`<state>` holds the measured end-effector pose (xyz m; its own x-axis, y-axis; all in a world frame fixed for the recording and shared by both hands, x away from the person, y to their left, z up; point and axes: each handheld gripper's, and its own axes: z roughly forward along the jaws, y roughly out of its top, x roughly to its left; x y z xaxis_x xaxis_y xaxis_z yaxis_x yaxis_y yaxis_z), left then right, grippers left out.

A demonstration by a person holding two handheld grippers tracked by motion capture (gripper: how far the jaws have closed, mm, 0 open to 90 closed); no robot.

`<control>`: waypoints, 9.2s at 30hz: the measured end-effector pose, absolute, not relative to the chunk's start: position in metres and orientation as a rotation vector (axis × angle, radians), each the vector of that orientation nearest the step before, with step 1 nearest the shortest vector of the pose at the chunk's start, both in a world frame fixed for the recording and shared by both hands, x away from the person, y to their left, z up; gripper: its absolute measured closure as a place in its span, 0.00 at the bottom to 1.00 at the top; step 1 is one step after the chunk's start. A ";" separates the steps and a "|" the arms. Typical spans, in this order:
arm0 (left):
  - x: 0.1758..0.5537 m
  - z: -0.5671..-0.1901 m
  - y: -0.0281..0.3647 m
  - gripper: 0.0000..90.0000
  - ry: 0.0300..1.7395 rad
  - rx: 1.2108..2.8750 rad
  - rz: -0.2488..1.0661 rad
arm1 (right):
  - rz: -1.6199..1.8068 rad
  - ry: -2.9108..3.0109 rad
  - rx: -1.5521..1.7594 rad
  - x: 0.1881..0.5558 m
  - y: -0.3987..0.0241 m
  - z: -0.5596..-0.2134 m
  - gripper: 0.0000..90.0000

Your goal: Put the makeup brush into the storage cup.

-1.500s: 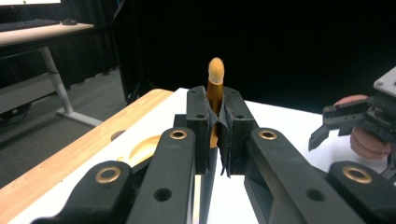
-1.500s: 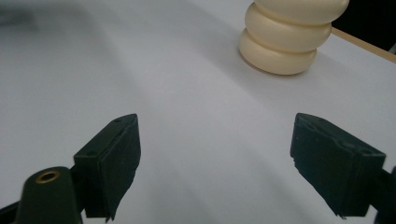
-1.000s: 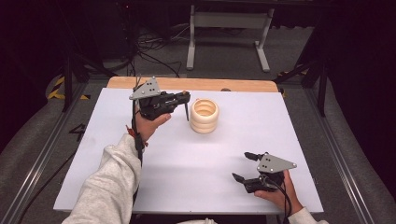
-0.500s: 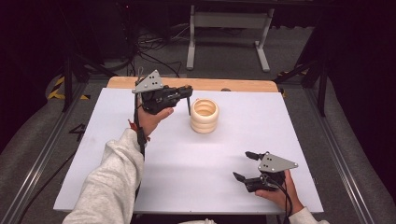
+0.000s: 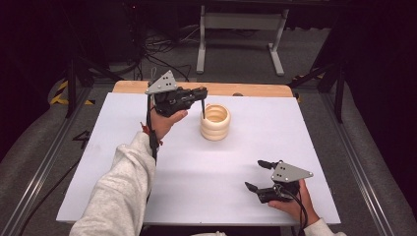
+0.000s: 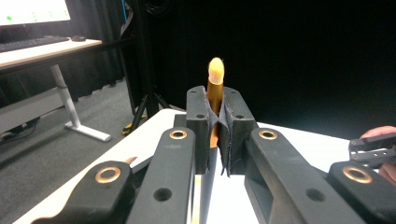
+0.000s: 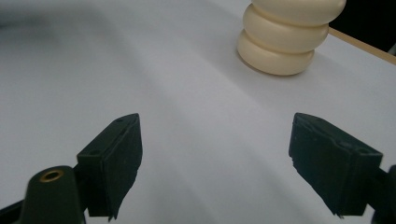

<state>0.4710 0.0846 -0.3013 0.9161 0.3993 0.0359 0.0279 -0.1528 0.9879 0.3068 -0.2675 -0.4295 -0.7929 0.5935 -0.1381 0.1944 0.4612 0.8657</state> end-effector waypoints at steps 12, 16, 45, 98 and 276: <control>0.485 -0.313 0.068 0.93 0.334 1.715 0.327 | 1.277 2.290 0.664 0.307 -0.269 -0.430 0.20; 0.490 -0.315 0.062 0.93 0.337 1.732 0.333 | 1.279 2.291 0.665 0.307 -0.269 -0.430 0.20; 0.512 -0.347 0.036 0.93 0.391 1.757 0.346 | 1.278 2.309 0.663 0.305 -0.268 -0.431 0.21; 0.514 -0.383 0.043 0.92 0.466 1.774 0.275 | 1.274 2.323 0.651 0.305 -0.267 -0.431 0.22; 0.355 -0.434 0.229 0.13 0.549 2.138 0.502 | 1.117 2.113 0.805 0.294 -0.324 -0.426 0.14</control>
<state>0.3547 0.2291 -0.4340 0.8229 0.5461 0.1567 0.2051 -0.5427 0.8145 0.2944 -0.3237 -0.4262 -0.6294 0.7422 -0.2300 0.2282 0.4595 0.8583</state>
